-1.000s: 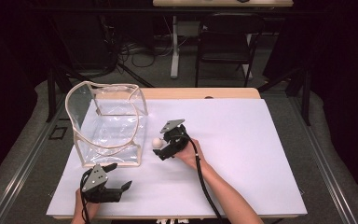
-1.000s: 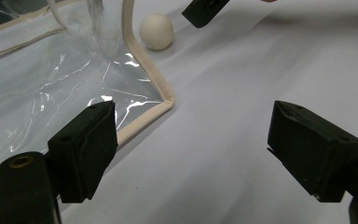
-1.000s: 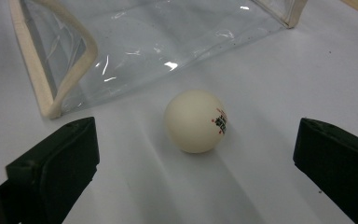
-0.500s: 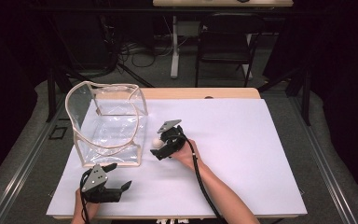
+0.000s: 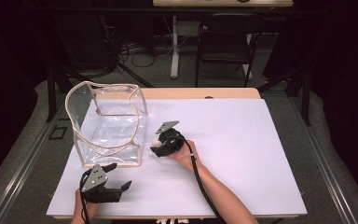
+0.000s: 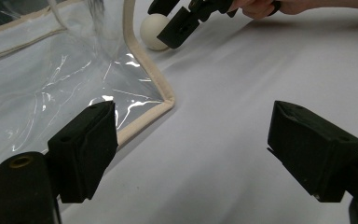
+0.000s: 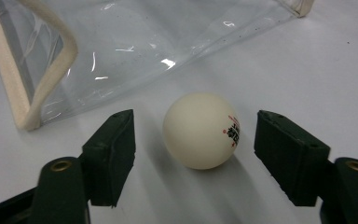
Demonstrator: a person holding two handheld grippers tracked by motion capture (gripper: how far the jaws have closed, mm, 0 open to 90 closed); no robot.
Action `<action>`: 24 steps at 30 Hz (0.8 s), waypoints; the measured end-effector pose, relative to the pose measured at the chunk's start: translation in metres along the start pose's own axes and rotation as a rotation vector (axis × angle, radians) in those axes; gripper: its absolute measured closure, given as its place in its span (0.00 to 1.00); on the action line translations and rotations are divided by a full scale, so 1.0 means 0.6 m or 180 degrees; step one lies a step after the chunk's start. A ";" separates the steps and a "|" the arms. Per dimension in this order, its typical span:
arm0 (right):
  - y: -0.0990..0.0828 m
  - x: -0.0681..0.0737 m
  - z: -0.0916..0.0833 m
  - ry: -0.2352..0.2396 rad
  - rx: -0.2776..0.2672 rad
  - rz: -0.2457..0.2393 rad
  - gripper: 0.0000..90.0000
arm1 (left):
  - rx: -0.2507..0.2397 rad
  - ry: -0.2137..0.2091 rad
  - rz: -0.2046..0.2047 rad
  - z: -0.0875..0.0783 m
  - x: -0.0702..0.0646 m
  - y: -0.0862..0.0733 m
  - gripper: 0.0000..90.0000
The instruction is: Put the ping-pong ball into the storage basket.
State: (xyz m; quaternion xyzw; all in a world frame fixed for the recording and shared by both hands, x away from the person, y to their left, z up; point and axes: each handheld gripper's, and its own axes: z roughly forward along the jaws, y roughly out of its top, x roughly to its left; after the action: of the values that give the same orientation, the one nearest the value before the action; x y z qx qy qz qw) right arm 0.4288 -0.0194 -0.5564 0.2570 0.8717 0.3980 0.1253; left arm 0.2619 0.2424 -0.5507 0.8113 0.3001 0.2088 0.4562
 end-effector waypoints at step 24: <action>-0.003 -0.004 0.002 -0.0033 0.0050 0.0091 0.56 | 0.0011 0.0000 -0.0013 0.001 0.000 0.000 0.18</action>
State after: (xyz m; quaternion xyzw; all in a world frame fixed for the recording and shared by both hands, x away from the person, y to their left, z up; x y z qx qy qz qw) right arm 0.4307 -0.0207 -0.5584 0.2725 0.8704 0.3915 0.1221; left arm 0.2620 0.2421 -0.5509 0.8116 0.3020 0.2073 0.4551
